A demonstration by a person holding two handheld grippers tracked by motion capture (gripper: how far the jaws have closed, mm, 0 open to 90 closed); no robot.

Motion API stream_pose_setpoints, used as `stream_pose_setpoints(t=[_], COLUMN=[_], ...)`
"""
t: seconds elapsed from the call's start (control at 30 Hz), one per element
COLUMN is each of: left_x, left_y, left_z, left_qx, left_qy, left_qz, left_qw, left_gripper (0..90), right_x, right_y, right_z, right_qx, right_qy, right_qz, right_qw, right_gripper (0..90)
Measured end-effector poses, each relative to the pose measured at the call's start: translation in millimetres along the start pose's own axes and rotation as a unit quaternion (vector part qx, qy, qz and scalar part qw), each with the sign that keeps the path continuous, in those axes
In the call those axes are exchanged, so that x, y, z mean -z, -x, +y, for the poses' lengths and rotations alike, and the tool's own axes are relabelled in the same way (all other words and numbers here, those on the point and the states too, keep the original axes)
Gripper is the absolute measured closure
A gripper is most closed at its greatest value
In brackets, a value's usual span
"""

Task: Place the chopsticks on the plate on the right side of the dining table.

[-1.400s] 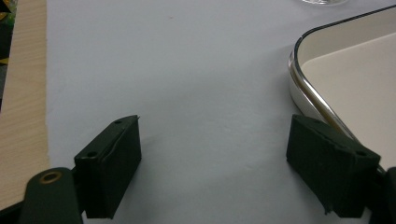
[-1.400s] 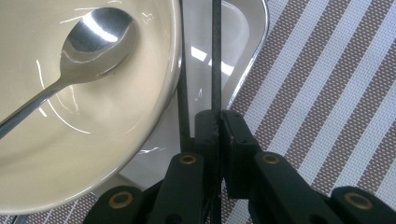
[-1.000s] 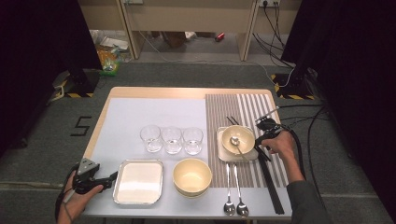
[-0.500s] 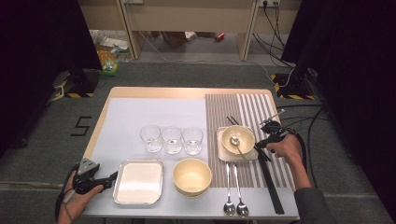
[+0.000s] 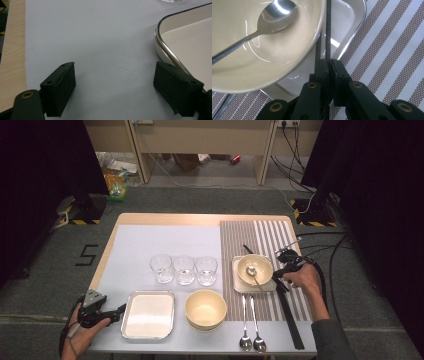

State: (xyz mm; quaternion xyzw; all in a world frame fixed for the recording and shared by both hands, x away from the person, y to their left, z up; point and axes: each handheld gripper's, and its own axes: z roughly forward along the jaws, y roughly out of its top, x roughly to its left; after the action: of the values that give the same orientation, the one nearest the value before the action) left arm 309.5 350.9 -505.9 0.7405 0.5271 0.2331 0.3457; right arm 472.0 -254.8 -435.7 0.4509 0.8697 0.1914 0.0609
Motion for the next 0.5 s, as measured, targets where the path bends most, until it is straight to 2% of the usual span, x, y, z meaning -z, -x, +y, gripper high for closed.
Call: stream_pose_setpoints(t=[0.03, 0.23, 0.3, 0.33, 0.5], left_x=[0.0, -0.1, -0.8, 0.1, -0.3], left_y=[-0.1, -0.1, -0.3, -0.3, -0.2], left_z=[0.0, 0.0, -0.3, 0.1, -0.2], left_qx=[0.001, 0.001, 0.002, 0.0, 0.001], left_qy=[0.0, 0.0, 0.004, -0.002, 0.001], left_qz=[0.0, 0.0, 0.0, -0.001, 0.0], left_qw=[1.0, 1.0, 1.0, 1.0, 1.0], left_gripper=[17.1, 17.1, 17.0, 17.0, 17.0], right_x=[0.5, 0.0, 1.0, 1.9, 11.4], right_y=[-0.9, 0.1, 0.5, 0.7, -1.2], right_z=[0.2, 0.8, 0.7, 0.2, -5.3], right_qx=[-0.007, -0.002, -0.008, -0.009, 0.0], right_qy=[-0.004, -0.001, 0.002, 0.002, 0.009], right_qz=[0.0, 0.003, 0.003, 0.004, -0.007], right_qw=[1.0, 1.0, 1.0, 0.9999, 0.9999], right_gripper=[85.4, 85.0, 82.4, 81.2, 74.8])
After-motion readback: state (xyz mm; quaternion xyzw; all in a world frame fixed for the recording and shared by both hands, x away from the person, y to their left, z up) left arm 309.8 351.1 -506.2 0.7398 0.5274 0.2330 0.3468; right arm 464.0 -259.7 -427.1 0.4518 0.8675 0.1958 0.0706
